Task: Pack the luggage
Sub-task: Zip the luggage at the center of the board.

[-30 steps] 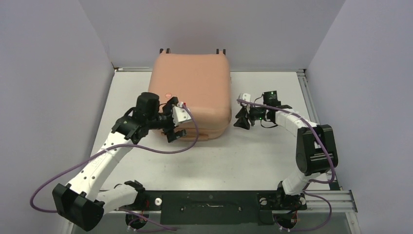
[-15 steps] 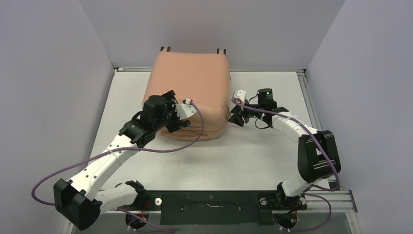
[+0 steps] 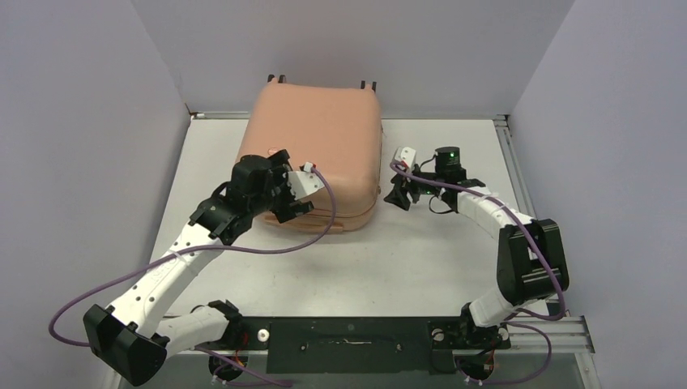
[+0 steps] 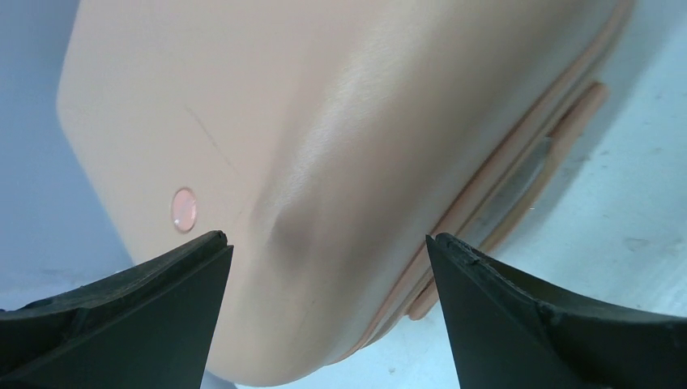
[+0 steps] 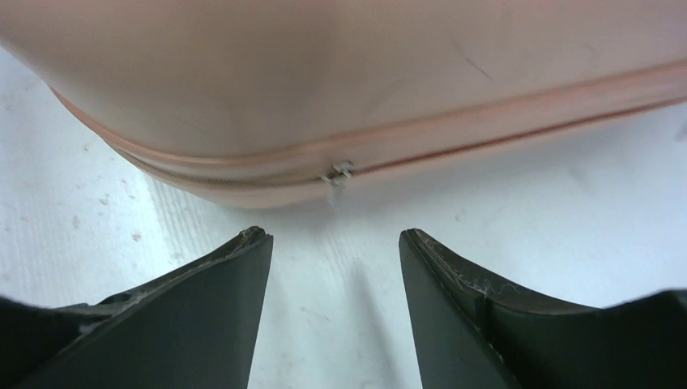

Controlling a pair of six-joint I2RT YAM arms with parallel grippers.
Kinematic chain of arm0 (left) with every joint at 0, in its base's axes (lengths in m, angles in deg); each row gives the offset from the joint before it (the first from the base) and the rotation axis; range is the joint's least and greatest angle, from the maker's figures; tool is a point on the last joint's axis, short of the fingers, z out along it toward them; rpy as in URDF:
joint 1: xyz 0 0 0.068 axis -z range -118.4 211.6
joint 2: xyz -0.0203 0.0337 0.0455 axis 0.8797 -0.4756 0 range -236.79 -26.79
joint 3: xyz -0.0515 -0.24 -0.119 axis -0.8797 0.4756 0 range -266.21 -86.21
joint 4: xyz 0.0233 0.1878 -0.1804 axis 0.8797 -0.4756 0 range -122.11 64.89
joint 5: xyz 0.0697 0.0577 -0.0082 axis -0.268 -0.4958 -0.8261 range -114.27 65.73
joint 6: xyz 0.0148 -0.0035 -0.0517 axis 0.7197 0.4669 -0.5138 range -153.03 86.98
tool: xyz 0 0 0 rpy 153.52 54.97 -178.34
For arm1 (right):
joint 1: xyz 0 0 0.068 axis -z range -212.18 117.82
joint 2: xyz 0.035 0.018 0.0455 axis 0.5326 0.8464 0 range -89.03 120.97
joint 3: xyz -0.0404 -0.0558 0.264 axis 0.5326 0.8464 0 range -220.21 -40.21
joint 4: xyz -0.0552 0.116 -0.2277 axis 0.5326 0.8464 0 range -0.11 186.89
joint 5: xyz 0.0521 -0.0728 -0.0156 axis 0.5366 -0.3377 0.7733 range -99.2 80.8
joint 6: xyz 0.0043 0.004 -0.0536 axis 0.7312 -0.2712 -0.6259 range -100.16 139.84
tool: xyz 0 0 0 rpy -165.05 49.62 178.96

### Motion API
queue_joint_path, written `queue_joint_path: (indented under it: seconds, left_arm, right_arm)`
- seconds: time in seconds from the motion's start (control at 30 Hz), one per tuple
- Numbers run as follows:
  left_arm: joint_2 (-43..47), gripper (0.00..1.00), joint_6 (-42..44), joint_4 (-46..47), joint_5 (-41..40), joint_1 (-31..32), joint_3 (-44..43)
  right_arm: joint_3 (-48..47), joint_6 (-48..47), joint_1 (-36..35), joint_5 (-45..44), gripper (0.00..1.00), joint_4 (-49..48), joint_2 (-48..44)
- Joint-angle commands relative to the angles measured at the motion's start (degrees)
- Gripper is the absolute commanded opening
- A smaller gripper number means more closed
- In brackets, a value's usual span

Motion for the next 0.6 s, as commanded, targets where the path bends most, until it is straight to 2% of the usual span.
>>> queue_joint_path:
  seconds: [0.0,0.13,0.2,0.33,0.57]
  left_arm:
    - [1.12,0.96,0.46,-5.87,11.74,0.36,-3.08]
    - [0.1,0.96,-0.2,-5.91,15.12,1.0,-3.3]
    - [-0.7,0.96,-1.47,-5.36,16.7,1.28,-3.34]
    - [-1.92,0.96,-3.4,-4.26,18.83,1.61,-2.72]
    - [-2.16,0.96,-3.98,-4.29,20.53,1.92,-1.96]
  right_arm:
    - [-3.46,-5.78,3.97,4.18,0.61,2.81,-0.59]
    - [-3.98,-7.88,4.31,5.16,0.62,1.7,3.23]
    - [-3.28,-7.95,3.81,7.01,0.62,-1.28,4.54]
    - [-1.87,-5.7,0.63,4.34,0.62,-8.13,6.59]
    - [3.7,4.59,-1.5,0.19,0.62,-27.31,7.57]
